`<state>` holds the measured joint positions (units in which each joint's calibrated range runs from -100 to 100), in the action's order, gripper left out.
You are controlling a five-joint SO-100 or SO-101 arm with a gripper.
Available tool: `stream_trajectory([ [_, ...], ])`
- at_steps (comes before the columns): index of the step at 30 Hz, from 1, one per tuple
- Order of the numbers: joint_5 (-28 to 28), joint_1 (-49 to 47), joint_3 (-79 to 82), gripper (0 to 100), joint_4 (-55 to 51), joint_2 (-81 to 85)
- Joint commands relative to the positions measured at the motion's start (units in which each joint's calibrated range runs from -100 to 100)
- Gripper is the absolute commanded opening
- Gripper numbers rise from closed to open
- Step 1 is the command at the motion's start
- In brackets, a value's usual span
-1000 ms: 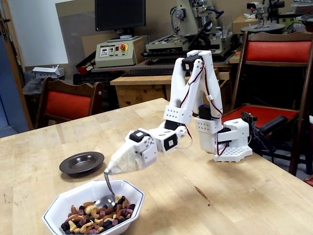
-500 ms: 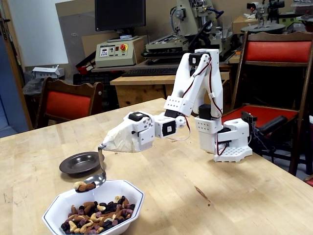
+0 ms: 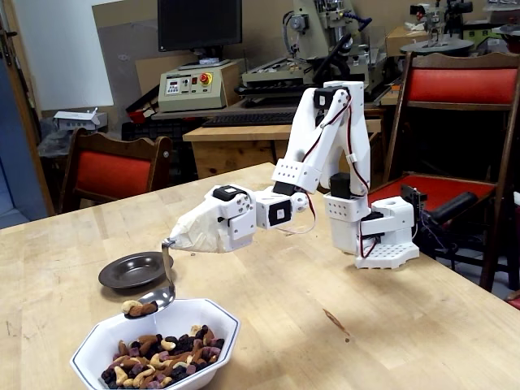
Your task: Use spoon to take food
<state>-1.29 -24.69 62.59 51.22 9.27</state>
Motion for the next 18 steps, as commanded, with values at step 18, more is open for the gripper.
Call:
stream_trajectory([
  [18,0.2,13.1,-1.8,4,0.1,4.5],
])
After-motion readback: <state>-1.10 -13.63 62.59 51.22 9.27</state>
